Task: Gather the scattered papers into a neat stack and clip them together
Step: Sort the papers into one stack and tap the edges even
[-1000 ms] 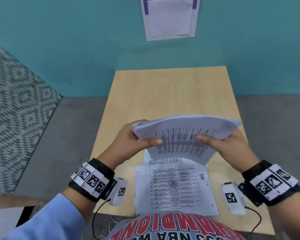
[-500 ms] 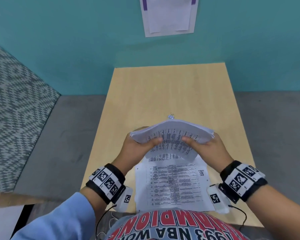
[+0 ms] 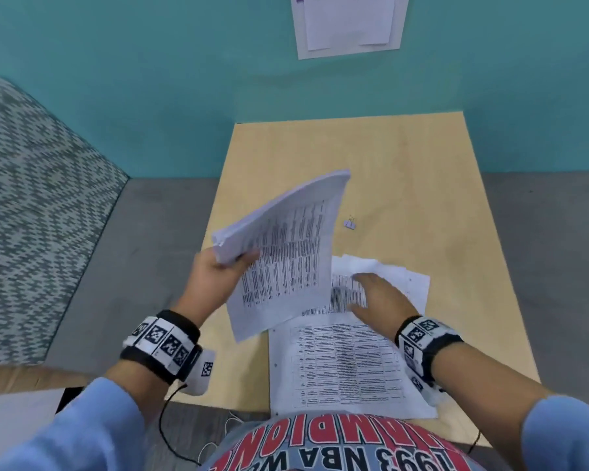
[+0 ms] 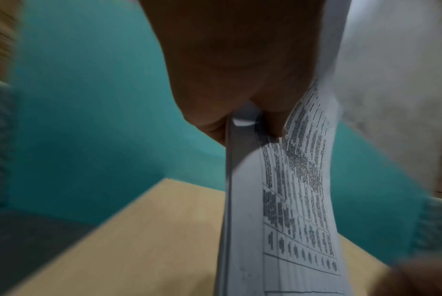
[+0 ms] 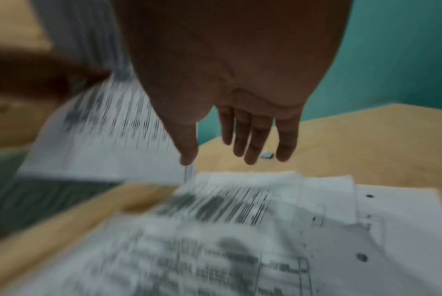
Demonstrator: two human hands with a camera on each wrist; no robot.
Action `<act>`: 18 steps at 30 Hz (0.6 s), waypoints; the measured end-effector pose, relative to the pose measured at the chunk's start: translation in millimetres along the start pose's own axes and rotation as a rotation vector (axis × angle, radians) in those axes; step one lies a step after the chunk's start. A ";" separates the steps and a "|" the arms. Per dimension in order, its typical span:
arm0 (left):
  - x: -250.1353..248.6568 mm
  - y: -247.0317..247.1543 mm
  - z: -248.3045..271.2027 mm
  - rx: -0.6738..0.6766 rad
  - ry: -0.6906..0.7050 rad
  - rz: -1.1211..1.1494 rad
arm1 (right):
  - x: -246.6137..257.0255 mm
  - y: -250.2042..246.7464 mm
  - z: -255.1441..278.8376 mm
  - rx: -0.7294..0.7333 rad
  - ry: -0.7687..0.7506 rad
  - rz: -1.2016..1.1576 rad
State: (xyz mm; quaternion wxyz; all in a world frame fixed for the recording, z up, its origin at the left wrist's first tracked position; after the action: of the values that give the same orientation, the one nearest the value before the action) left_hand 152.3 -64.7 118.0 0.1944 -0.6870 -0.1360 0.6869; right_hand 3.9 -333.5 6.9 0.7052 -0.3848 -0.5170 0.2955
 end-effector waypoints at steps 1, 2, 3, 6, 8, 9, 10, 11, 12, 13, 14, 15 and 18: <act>4.5 -18.7 -6.2 -0.034 -0.019 0.029 | 9.6 25.7 2.5 0.100 -0.106 0.108; 10.3 -34.4 -10.6 -0.067 -0.038 0.048 | 19.3 48.8 6.6 0.183 -0.194 0.196; 15.8 -46.8 -13.3 -0.077 -0.048 0.044 | 24.3 68.7 10.7 0.253 -0.236 0.264; 28.2 -68.0 -17.5 -0.094 -0.065 0.017 | 21.6 98.1 13.2 0.309 -0.199 0.363; 35.7 -73.1 -18.8 -0.086 -0.075 0.023 | 12.5 102.8 12.3 0.312 -0.121 0.361; 40.7 -73.8 -19.2 -0.081 -0.087 0.025 | 8.1 104.6 12.1 0.326 -0.080 0.340; 45.8 -75.5 -20.1 -0.088 -0.105 0.026 | 5.3 104.6 11.7 0.328 -0.049 0.312; 51.5 -76.6 -21.5 -0.092 -0.120 0.028 | 3.8 102.8 10.5 0.317 -0.026 0.282; 54.6 -76.2 -23.1 -0.090 -0.136 0.038 | 1.9 99.1 9.0 0.301 0.004 0.255; 57.8 -75.6 -25.2 -0.084 -0.142 0.040 | -3.6 93.3 7.7 0.270 0.058 0.215; 58.9 -74.8 -27.7 -0.082 -0.147 0.038 | -11.0 85.5 7.3 0.224 0.131 0.148; 60.2 -74.0 -30.9 -0.082 -0.142 0.021 | -19.9 77.1 8.7 0.170 0.213 0.058; 61.0 -68.4 -39.2 -0.066 -0.133 -0.022 | -52.4 50.1 22.1 -0.020 0.453 -0.166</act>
State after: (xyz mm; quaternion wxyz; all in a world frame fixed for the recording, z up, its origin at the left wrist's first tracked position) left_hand 198.1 20.5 93.9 0.1695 -0.6442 -0.1787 0.7241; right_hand -33.4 -344.5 -58.2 0.8212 -0.4043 -0.3784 0.1373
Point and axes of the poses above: each hand's wrist, its own z-axis away from the middle knuckle, its own y-axis out of the palm, x = y × z, the point moved 10 cm from there along -z, towards the middle knuckle, and after that the axes turned 13 degrees about -x, right-handed, at the moved point
